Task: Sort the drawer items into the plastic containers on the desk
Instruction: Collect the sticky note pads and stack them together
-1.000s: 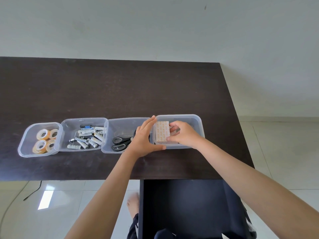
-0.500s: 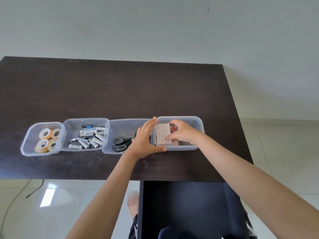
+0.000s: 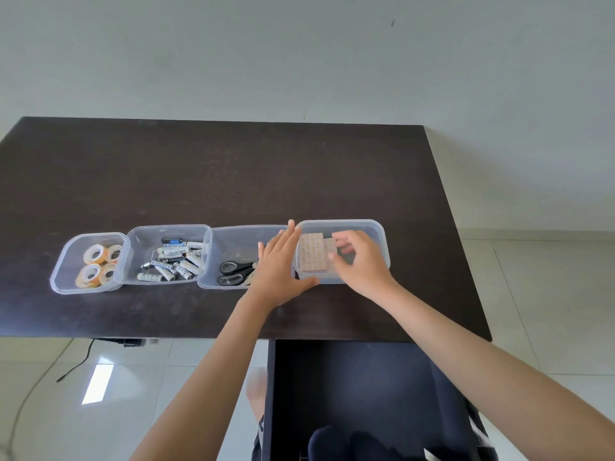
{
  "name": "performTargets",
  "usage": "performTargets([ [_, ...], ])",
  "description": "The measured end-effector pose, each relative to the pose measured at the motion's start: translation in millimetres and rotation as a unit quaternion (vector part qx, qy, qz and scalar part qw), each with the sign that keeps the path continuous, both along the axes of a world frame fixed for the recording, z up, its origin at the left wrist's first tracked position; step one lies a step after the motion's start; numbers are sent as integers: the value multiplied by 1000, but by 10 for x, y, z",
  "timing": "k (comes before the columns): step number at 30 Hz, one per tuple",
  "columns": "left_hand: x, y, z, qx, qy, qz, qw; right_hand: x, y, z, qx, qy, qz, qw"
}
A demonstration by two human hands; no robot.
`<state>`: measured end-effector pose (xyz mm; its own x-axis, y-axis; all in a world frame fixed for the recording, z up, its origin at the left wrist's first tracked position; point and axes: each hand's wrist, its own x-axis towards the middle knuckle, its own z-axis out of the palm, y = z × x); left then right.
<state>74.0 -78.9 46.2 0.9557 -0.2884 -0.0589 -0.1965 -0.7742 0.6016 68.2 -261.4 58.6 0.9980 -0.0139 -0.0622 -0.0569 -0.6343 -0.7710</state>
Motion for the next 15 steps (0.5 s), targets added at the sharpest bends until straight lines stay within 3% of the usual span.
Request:
performTargets([
  [4,-490,-54,-47,-92,-114,78,986,-549,-141,-82,9,-183,40,982],
  [7,-1059,-98,-216,-108,-160,156,969,-1014,-193,-308,6,-199,104,974],
  [11,-1864,-74,-609,-74,-68,207,973,-1618,-258,-813,-1,-90,186,978],
  [15,-2502,-20,-900,-8,88,213,973,-2013,-245,-1269,-36,103,238,965],
])
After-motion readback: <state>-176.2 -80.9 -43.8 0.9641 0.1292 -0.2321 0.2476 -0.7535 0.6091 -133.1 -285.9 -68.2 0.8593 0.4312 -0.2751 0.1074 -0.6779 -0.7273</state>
